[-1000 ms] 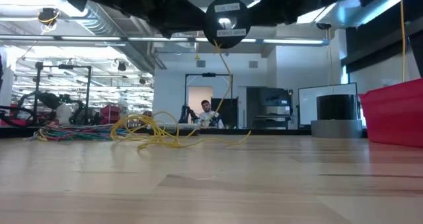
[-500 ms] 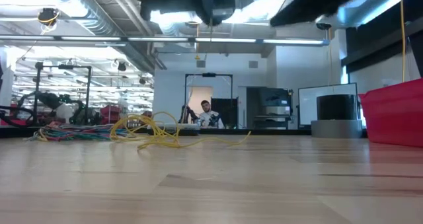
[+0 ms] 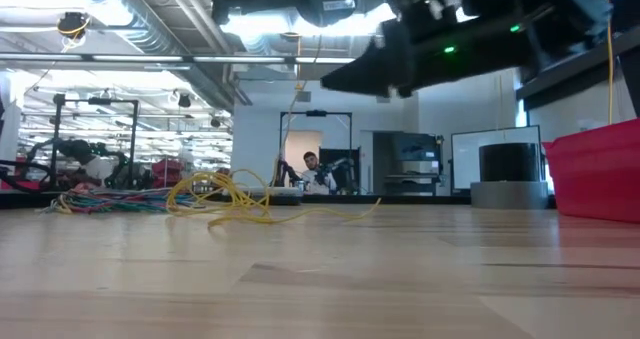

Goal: Coil cords
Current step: Coil the yellow wire onto the black spool

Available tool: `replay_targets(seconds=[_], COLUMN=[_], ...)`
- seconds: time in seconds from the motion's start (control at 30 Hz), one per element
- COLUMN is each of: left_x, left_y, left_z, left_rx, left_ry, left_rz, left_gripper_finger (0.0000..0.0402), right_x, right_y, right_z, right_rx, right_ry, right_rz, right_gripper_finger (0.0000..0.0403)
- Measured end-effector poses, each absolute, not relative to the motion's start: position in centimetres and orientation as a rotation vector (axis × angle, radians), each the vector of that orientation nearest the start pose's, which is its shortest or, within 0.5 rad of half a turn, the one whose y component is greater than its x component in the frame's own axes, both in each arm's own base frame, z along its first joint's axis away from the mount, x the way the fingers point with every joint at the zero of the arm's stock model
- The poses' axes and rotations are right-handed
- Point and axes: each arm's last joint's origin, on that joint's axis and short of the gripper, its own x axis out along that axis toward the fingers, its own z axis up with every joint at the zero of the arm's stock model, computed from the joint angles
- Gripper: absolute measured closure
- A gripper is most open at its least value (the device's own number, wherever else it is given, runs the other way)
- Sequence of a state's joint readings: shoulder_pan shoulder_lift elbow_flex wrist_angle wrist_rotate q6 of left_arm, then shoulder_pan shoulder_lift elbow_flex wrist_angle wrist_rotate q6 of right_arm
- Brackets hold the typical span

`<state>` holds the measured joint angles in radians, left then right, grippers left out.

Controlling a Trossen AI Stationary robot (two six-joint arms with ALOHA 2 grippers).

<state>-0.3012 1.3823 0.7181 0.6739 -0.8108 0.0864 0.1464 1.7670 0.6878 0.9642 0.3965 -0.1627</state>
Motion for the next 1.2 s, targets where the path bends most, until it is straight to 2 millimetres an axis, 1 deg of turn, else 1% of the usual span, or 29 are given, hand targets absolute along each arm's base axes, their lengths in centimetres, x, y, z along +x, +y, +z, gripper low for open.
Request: replay_targets(seconds=[0.17, 0.27, 0.37, 0.47, 0.5, 0.53, 0.6, 0.77, 0.87, 0.97, 1.07, 1.2], left_x=[28.1, 28.1, 28.1, 28.1, 28.1, 28.0, 28.0, 27.2, 26.7, 26.5, 26.5, 26.6], left_y=[-6.5, -6.6, -6.6, -6.8, -6.9, -7.0, -7.2, -7.7, -7.7, -7.7, -7.4, -6.7], left_z=[26.0, 26.0, 26.0, 26.0, 26.0, 26.0, 26.0, 26.2, 26.3, 26.1, 25.7, 24.6], left_rx=[0.079, 0.079, 0.083, 0.096, 0.101, 0.105, 0.118, 0.149, 0.173, 0.197, 0.23, 0.275], left_ry=[0.014, 0.014, 0.015, 0.017, 0.018, 0.019, 0.019, 0.054, 0.091, 0.123, 0.165, 0.252], left_rz=[0.51, 0.508, 0.508, 0.502, 0.5, 0.496, 0.489, 0.525, 0.561, 0.576, 0.58, 0.599], left_gripper_finger=[0.0401, 0.0401, 0.0401, 0.0401, 0.0401, 0.0401, 0.0401, 0.04, 0.04, 0.04, 0.04, 0.04], right_x=[35.3, 35.8, 35.8, 35.7, 35.7, 35.7, 35.5, 33.6, 32.2, 31.1, 30.2, 29.4], right_y=[3.7, 3.5, 3.5, 3.3, 3.3, 3.3, 3.1, 3.2, 3.5, 4.0, 4.5, 4.8], right_z=[16.0, 16.0, 15.9, 15.8, 15.8, 15.8, 15.9, 17.2, 18.5, 20.0, 21.3, 22.8], right_rx=[-0.188, -0.19, -0.199, -0.243, -0.255, -0.263, -0.272, -0.349, -0.39, -0.421, -0.41, -0.341], right_ry=[0.118, 0.12, 0.134, 0.16, 0.164, 0.165, 0.175, 0.212, 0.238, 0.264, 0.254, 0.21], right_rz=[-0.227, -0.254, -0.291, -0.35, -0.364, -0.377, -0.42, -0.515, -0.57, -0.57, -0.549, -0.531], right_gripper_finger=[0.0259, 0.0269, 0.0307, 0.0373, 0.0387, 0.0392, 0.0386, 0.0397, 0.0394, 0.0398, 0.0399, 0.04])
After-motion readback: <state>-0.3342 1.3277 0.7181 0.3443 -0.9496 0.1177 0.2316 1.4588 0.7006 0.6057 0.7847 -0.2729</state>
